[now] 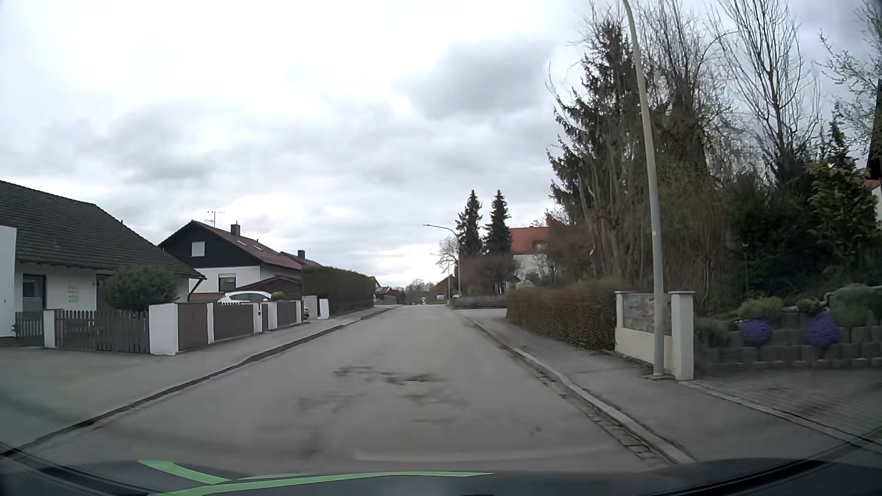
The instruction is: Follow the waypoints while adhering to traffic rules and regulations
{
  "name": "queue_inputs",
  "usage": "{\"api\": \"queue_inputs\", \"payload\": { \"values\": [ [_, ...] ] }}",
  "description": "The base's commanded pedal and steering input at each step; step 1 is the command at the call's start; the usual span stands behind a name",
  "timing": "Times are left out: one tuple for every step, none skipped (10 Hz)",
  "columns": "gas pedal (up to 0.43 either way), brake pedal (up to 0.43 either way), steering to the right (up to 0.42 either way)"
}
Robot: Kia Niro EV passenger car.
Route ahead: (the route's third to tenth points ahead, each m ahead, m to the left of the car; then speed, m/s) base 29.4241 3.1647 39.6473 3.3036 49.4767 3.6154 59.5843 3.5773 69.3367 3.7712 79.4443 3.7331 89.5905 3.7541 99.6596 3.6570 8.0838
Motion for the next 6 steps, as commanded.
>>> {"api": "queue_inputs", "payload": {
  "values": [
    [0.000,0.000,-0.002],
    [0.000,0.000,-0.002],
    [0.000,0.000,-0.003],
    [0.000,0.000,-0.003],
    [0.000,0.000,-0.004],
    [0.000,0.000,-0.006]
  ]
}}
